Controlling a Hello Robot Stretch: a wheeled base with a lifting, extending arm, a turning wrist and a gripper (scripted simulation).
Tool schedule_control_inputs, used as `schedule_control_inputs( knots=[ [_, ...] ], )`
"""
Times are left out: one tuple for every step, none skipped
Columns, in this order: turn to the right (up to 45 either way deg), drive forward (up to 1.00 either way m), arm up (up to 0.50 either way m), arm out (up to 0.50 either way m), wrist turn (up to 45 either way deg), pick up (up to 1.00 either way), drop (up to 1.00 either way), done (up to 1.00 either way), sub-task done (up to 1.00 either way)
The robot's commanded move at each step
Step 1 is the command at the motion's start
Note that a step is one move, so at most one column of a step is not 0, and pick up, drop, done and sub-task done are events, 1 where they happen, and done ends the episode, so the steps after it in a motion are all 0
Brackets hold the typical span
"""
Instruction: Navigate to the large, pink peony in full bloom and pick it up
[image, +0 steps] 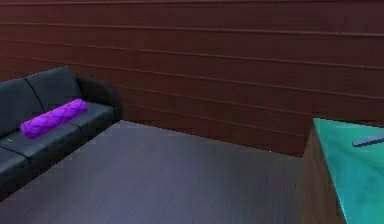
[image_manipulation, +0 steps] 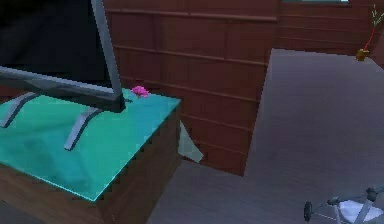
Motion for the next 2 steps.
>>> schedule_control_inputs(
  knots=[
    [-12.0,0.00,0.00,0.00,0.0,0.00,0.00,0.00,0.00],
    [45.0,0.00,0.00,0.00,0.0,0.00,0.00,0.00,0.00]
  ],
)
